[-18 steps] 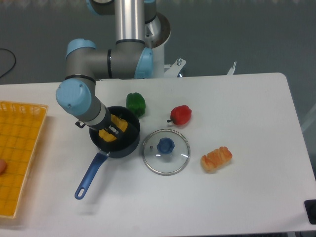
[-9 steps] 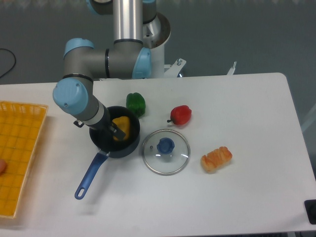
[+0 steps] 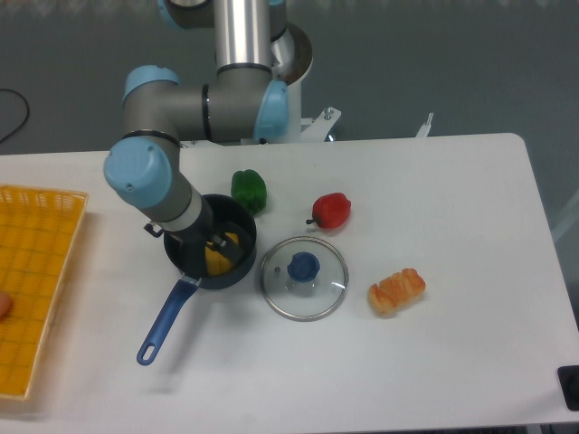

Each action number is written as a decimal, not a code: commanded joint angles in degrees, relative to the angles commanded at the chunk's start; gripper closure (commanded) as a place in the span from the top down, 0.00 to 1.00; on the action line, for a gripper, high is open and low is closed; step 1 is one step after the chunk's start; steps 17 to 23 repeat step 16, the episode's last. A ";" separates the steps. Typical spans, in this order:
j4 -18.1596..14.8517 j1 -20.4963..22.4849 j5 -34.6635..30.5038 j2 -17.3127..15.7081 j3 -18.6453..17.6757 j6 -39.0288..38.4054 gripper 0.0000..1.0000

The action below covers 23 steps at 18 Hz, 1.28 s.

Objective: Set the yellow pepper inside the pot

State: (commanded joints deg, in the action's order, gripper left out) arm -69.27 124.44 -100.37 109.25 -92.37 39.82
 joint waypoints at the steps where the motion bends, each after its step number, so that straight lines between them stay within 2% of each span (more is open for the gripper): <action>1: 1.49 0.27 0.09 -0.09 0.18 0.09 1.00; 3: 2.47 1.41 0.18 -0.53 0.44 0.09 1.00; 12: 2.30 4.58 1.58 -0.53 1.06 2.37 1.00; 23: 2.39 5.37 2.72 -0.62 1.14 2.81 1.00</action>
